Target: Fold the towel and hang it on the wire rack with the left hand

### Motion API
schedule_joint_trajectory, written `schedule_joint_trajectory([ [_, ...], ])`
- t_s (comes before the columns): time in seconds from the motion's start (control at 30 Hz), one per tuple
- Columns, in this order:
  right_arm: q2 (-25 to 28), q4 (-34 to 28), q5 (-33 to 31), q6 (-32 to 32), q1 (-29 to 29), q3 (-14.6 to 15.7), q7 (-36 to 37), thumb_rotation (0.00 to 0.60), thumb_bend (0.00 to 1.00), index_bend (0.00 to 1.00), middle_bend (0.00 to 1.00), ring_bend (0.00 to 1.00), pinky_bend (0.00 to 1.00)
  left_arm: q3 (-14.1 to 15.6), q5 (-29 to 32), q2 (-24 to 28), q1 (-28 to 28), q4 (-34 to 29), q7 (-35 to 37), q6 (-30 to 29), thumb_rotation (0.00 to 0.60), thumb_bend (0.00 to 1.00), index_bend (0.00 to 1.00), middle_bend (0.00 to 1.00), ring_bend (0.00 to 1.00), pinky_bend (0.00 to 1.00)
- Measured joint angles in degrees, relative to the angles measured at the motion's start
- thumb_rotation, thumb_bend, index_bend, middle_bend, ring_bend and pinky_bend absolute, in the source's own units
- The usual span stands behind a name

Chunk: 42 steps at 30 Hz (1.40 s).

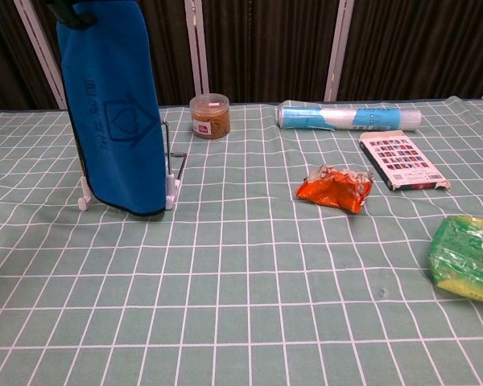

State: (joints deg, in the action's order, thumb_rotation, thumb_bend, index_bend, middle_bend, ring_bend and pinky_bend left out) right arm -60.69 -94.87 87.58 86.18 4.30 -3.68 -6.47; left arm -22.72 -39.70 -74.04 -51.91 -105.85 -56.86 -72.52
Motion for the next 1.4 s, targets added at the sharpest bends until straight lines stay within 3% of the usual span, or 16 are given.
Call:
schedule_joint_trajectory([
  [0.23,-0.2,0.3,-1.0,-0.4,0.1,-0.3,-0.2,0.600,0.00,0.00,0.00,0.00,0.00,-1.1,7.8,-1.8,-5.4,4.7,-4.1,0.7,0.600,0.70,0.90,0.93,0.88,1.00],
  [0.47,-0.4,0.9,-2.2,-1.3,0.3,-0.5,-0.2,0.600,0.00,0.00,0.00,0.00,0.00,0.5,9.4,-1.2,-7.2,9.4,-4.8,3.7,0.600,0.70,0.90,0.93,0.88,1.00],
  [0.87,-1.2,1.4,-3.8,-2.6,0.7,-0.8,-1.8,0.600,0.00,0.00,0.00,0.00,0.00,2.2,10.1,-2.3,-9.5,20.5,0.4,11.5,0.600,0.70,0.90,0.92,0.88,1.00],
  [1.4,-2.1,2.3,-5.5,-4.1,1.2,-0.9,-2.9,0.600,0.00,0.00,0.00,0.00,0.00,3.3,8.7,-10.9,-11.3,35.0,12.7,20.1,0.600,0.70,0.89,0.91,0.86,1.00],
])
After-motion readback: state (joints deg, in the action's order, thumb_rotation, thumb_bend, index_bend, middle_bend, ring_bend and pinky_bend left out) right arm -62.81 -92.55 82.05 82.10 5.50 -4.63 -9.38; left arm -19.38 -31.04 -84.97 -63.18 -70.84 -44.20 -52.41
